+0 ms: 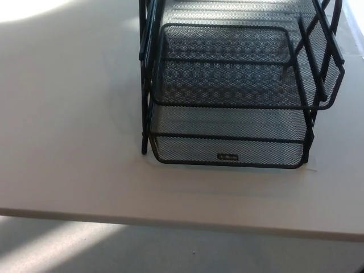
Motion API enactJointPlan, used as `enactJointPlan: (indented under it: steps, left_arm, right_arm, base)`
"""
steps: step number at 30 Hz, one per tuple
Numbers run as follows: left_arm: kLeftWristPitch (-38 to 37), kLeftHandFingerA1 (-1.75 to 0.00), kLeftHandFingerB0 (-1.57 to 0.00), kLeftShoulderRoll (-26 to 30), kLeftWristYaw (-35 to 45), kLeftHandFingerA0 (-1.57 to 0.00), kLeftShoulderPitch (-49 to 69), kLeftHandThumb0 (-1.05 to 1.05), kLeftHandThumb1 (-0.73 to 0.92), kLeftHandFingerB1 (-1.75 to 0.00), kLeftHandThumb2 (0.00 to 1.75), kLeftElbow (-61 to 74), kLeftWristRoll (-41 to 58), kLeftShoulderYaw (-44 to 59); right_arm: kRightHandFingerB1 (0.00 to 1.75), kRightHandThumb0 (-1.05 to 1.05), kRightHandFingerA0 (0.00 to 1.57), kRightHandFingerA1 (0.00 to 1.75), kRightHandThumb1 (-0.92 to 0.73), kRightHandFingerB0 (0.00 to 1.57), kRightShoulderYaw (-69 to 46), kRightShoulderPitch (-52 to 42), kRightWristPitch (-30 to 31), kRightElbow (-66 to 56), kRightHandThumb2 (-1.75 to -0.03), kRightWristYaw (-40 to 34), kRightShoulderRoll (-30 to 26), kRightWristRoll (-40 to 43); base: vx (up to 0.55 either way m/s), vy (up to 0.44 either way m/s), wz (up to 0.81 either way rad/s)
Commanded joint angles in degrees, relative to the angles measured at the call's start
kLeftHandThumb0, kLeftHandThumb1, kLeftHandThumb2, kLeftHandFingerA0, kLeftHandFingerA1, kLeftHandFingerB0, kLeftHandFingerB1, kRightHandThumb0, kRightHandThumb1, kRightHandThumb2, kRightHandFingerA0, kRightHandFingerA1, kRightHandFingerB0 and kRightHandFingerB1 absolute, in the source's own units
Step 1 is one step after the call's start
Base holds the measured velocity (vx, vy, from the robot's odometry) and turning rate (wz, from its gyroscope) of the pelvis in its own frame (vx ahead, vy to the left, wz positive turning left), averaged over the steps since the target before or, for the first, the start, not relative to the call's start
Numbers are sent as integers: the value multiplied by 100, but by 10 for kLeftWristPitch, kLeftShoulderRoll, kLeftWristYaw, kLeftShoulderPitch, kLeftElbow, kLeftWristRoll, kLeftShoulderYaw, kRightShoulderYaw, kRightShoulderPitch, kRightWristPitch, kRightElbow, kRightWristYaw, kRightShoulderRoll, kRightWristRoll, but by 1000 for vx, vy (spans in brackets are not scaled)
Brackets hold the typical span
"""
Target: A balck drawer is kept on the middle of the table and the robot uses its right hand to push it back away from the robot
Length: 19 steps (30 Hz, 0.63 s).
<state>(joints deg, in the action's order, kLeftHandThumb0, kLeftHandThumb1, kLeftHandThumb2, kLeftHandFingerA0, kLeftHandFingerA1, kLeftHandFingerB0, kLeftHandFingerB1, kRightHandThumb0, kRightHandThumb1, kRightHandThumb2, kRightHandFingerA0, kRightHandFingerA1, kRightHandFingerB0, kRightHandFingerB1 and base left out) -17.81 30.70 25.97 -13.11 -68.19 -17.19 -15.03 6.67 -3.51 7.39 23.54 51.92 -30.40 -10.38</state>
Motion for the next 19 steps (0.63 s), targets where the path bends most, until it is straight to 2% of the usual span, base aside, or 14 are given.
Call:
enactJointPlan:
  steps: [1, 4, 5, 6, 17, 18, 19]
  left_arm:
    - [-5, -37, -31, 14, 1, -43, 6, -58, 74, -31, 63, -2, 0, 7]
    - [-4, -37, -29, 13, 1, -42, 6, -58, 72, -31, 63, -4, 0, 7]
    - [-4, -37, -29, 14, -1, -43, 6, -58, 75, -31, 63, -3, -3, 5]
    - [-3, -37, -30, 14, -4, -43, 6, -58, 75, -32, 62, -3, -5, 4]
    - [-4, -38, -30, 14, -1, -45, 7, -60, 71, -32, 63, 0, -2, 5]
    - [-3, -37, -31, 14, -3, -45, 6, -58, 75, -32, 62, -1, -5, 4]
    - [-3, -37, -31, 14, -3, -45, 6, -58, 75, -32, 62, -1, -5, 4]
  right_arm:
    - [50, -62, 28, 47, -68, 36, 141, 109, -17, 262, -98, -245, 30, -191]
    - [49, -63, 30, 48, -68, 34, 151, 120, -32, 288, -98, -243, 33, -179]
    - [35, -54, 39, 34, -80, 41, 159, 124, -33, 294, -64, -246, 35, -182]
    - [53, -59, 33, 50, -66, 42, 166, 129, -32, 301, -100, -247, 36, -182]
    - [55, -51, 27, 49, -61, 44, 231, 162, -43, 359, -99, -294, 48, -198]
    - [36, -51, 44, 35, -77, 51, 234, 165, -45, 365, -65, -294, 49, -194]
    - [36, -51, 44, 35, -77, 51, 234, 165, -45, 365, -65, -294, 49, -194]
  base:
    - [0, 0, 0]
    - [0, 0, 0]
    - [0, 0, 0]
    - [0, 0, 0]
    - [0, 0, 0]
    - [0, 0, 0]
    - [0, 0, 0]
